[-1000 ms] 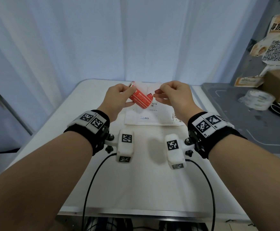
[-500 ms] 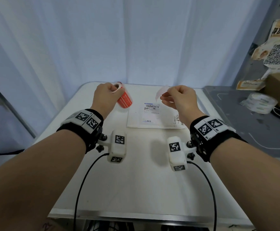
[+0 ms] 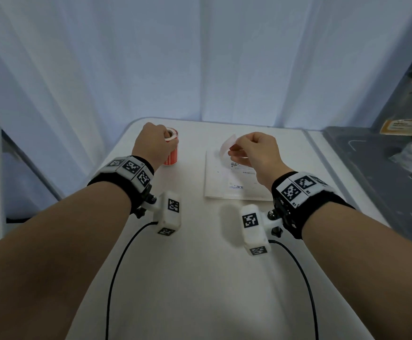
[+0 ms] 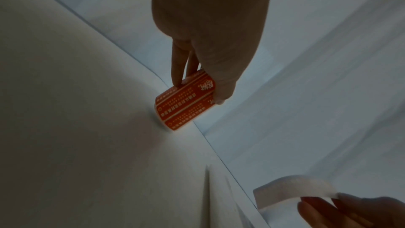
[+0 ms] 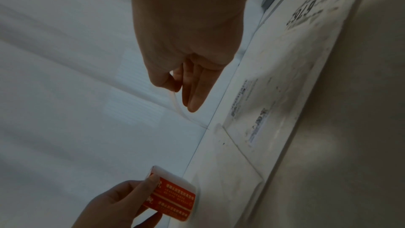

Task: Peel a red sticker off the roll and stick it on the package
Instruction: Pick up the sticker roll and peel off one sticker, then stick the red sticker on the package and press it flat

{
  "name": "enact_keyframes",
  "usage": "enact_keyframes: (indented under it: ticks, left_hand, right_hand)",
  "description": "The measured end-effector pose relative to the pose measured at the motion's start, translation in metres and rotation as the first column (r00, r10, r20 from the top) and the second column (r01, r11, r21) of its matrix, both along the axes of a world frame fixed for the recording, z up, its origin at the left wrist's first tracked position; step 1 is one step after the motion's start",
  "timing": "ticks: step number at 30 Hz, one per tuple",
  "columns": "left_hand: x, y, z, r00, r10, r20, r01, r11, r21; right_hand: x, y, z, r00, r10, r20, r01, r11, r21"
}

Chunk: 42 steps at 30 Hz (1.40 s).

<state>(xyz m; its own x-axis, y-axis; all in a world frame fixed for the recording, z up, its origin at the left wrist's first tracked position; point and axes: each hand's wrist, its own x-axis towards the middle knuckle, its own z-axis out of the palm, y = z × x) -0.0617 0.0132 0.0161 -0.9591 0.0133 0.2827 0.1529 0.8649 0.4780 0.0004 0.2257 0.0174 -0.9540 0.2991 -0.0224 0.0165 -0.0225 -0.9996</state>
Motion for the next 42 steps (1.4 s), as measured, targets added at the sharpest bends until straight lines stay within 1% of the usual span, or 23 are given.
enact_keyframes:
  ticks: [4,7,11,13,14,15,16,17,18,19,20,22,23,26,29,33,35,36,37,38,39,41,42]
  left_hand:
    - [-0.007,-0.005,-0.009,1.0,0.001,0.017,-0.002,0.999,0.052]
    - [-0.007,-0.005,-0.012,1.0,0.003,0.019,-0.006,0.986,0.164]
    - [-0.004,-0.001,-0.013,0.998,-0.008,0.055,-0.003,0.981,0.194]
    - [-0.003,0.0,-0.012,0.998,0.019,0.059,-0.032,0.975,0.218]
    - [-0.003,0.002,-0.01,0.999,0.044,0.024,-0.048,0.979,0.197]
    - [-0.001,0.004,-0.007,0.997,0.064,-0.042,-0.058,0.988,0.144]
    - [0.003,0.009,-0.002,0.989,0.062,-0.132,-0.052,0.995,0.079]
    - [0.008,0.017,0.003,0.975,0.026,-0.223,-0.02,0.999,0.028]
    - [0.014,0.026,0.01,0.955,-0.052,-0.292,0.053,0.999,-0.006]
    - [0.02,0.037,0.017,0.927,-0.164,-0.338,0.16,0.986,-0.041]
    - [0.027,0.049,0.023,0.893,-0.277,-0.356,0.267,0.961,-0.077]
    - [0.04,0.069,0.028,0.843,-0.431,-0.322,0.413,0.902,-0.127]
    - [0.044,0.077,0.029,0.837,-0.462,-0.294,0.438,0.887,-0.146]
    - [0.053,0.092,0.026,0.848,-0.466,-0.251,0.422,0.882,-0.212]
    - [0.06,0.101,0.023,0.855,-0.447,-0.263,0.38,0.886,-0.267]
    - [0.064,0.104,0.024,0.87,-0.396,-0.296,0.325,0.909,-0.261]
    - [0.063,0.103,0.024,0.875,-0.384,-0.294,0.33,0.919,-0.217]
    - [0.063,0.102,0.023,0.884,-0.377,-0.278,0.34,0.925,-0.171]
    - [0.063,0.1,0.022,0.894,-0.369,-0.253,0.356,0.929,-0.096]
    - [0.063,0.098,0.021,0.906,-0.363,-0.22,0.377,0.926,0.027]
    - [0.062,0.095,0.02,0.915,-0.363,-0.179,0.394,0.899,0.191]
    - [0.063,0.089,0.018,0.924,-0.374,-0.079,0.36,0.784,0.506]
    - [0.063,0.086,0.016,0.926,-0.376,-0.032,0.315,0.724,0.613]
  right_hand:
    - [-0.006,-0.004,-0.002,1.0,0.005,0.007,-0.005,1.0,0.0]
    - [-0.006,-0.004,-0.005,1.0,0.011,0.019,-0.011,1.0,0.022]
    - [-0.003,0.0,-0.007,0.999,0.013,0.03,-0.014,0.999,0.038]
    - [-0.001,0.003,-0.006,0.999,0.018,0.027,-0.019,0.999,0.046]
    - [0.0,0.005,-0.005,0.999,0.019,0.027,-0.021,0.998,0.053]
    - [0.002,0.007,-0.004,1.0,0.018,0.025,-0.02,0.998,0.063]
    - [0.003,0.008,-0.003,1.0,0.014,0.02,-0.016,0.997,0.077]
    - [0.004,0.01,-0.001,1.0,0.007,0.011,-0.008,0.996,0.093]
    - [0.006,0.011,0.001,1.0,-0.003,0.0,0.003,0.994,0.109]
    - [0.007,0.012,0.003,1.0,-0.015,-0.012,0.016,0.992,0.122]
    - [0.009,0.012,0.005,0.999,-0.027,-0.023,0.03,0.99,0.135]
    - [0.013,0.012,0.009,0.998,-0.053,-0.046,0.06,0.986,0.154]
    - [0.015,0.011,0.011,0.996,-0.064,-0.057,0.072,0.984,0.163]
    - [0.021,0.01,0.016,0.993,-0.089,-0.071,0.101,0.978,0.182]
    - [0.029,0.01,0.021,0.991,-0.109,-0.074,0.12,0.981,0.155]
    - [0.034,0.009,0.024,0.993,-0.095,-0.066,0.103,0.985,0.138]
    - [0.035,0.009,0.025,0.996,-0.061,-0.058,0.069,0.988,0.14]
    - [0.036,0.009,0.025,0.998,-0.04,-0.055,0.047,0.99,0.135]
    - [0.036,0.01,0.025,0.998,-0.02,-0.054,0.026,0.993,0.118]
    - [0.037,0.011,0.026,0.999,-0.004,-0.046,0.008,0.996,0.088]
    - [0.036,0.013,0.025,1.0,0.009,-0.03,-0.007,0.998,0.06]
    - [0.033,0.017,0.021,0.998,0.054,0.027,-0.055,0.997,0.059]
    - [0.031,0.018,0.018,0.994,0.087,0.065,-0.092,0.993,0.073]
